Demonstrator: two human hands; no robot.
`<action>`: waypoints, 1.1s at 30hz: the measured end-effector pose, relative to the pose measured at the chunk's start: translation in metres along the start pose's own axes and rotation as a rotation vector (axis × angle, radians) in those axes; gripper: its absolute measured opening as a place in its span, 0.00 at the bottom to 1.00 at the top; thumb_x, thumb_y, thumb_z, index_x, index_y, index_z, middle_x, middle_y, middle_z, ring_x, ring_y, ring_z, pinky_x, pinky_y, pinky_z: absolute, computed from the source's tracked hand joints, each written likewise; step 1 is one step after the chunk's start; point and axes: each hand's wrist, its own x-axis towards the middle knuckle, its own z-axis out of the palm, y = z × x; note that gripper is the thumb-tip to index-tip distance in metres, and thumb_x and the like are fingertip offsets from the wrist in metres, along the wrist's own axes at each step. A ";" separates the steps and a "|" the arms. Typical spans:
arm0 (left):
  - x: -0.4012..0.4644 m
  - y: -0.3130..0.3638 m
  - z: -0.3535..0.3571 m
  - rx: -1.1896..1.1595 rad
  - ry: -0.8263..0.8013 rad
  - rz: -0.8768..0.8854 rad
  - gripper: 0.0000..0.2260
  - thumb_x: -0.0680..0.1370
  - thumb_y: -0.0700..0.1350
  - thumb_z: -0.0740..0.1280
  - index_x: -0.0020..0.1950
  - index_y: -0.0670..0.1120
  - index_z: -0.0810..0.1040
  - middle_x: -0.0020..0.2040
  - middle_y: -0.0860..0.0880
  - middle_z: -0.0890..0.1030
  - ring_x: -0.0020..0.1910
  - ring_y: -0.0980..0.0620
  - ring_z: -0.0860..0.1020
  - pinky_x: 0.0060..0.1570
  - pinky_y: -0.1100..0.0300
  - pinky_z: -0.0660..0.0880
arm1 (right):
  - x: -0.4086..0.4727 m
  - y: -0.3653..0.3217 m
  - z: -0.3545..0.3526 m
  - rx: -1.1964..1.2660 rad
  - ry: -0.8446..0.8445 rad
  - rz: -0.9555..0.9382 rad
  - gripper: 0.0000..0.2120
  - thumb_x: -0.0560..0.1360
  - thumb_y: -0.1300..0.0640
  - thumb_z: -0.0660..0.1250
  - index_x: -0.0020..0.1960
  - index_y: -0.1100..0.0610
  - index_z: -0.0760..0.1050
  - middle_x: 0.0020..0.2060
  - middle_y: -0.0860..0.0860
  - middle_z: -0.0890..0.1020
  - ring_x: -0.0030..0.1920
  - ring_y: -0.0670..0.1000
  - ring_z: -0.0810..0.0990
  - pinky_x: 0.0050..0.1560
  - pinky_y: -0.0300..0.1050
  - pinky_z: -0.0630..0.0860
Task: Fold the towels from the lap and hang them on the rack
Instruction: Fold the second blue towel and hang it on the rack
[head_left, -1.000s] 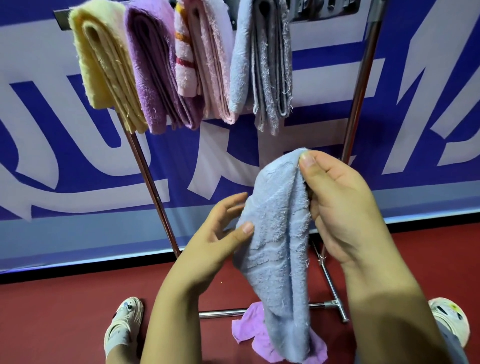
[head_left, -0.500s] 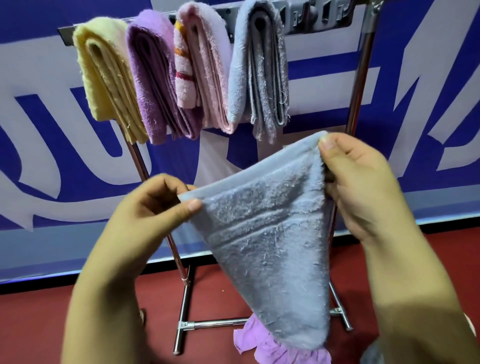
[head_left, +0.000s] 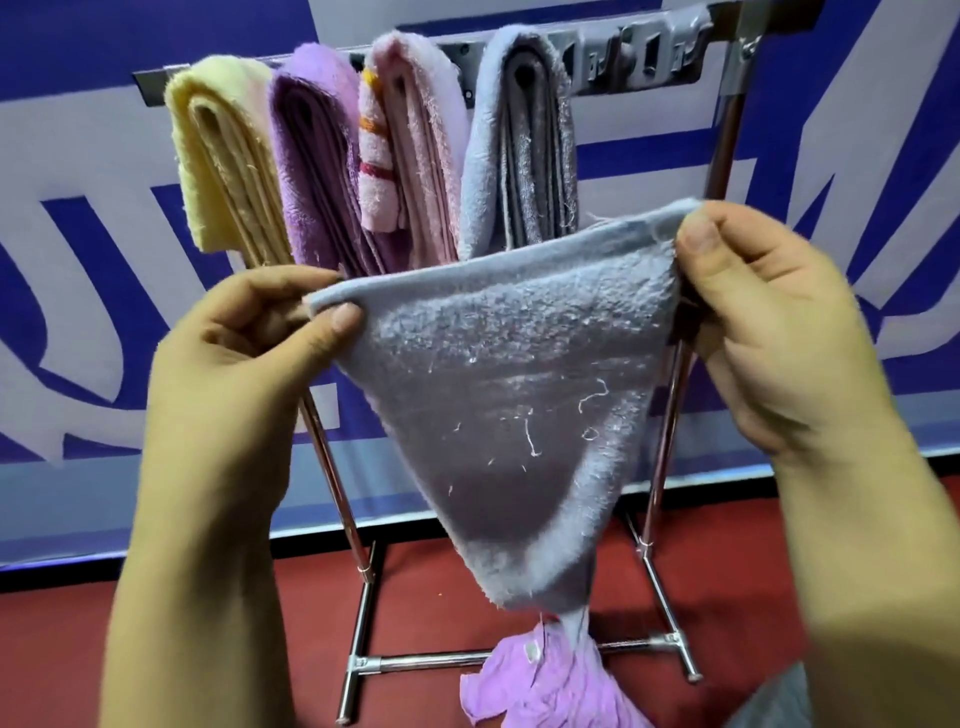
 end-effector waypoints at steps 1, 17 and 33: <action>-0.001 0.001 -0.001 -0.058 -0.012 -0.023 0.07 0.68 0.41 0.75 0.41 0.51 0.82 0.34 0.54 0.83 0.38 0.55 0.80 0.42 0.63 0.77 | -0.001 -0.002 0.000 0.028 -0.015 0.003 0.10 0.75 0.56 0.61 0.42 0.53 0.81 0.33 0.45 0.83 0.36 0.42 0.80 0.39 0.37 0.77; -0.022 -0.043 0.019 -0.542 0.142 -0.547 0.10 0.76 0.37 0.64 0.36 0.42 0.68 0.20 0.53 0.68 0.19 0.60 0.67 0.24 0.70 0.69 | -0.013 0.050 0.014 0.194 0.172 0.554 0.10 0.78 0.61 0.61 0.43 0.60 0.80 0.32 0.50 0.85 0.31 0.44 0.82 0.31 0.37 0.78; -0.057 -0.009 0.059 -0.218 0.115 -0.359 0.08 0.73 0.36 0.70 0.38 0.45 0.74 0.32 0.50 0.77 0.36 0.54 0.77 0.41 0.61 0.80 | -0.052 0.040 0.058 -0.436 0.123 0.121 0.07 0.76 0.56 0.65 0.50 0.52 0.82 0.43 0.44 0.81 0.45 0.41 0.79 0.49 0.34 0.74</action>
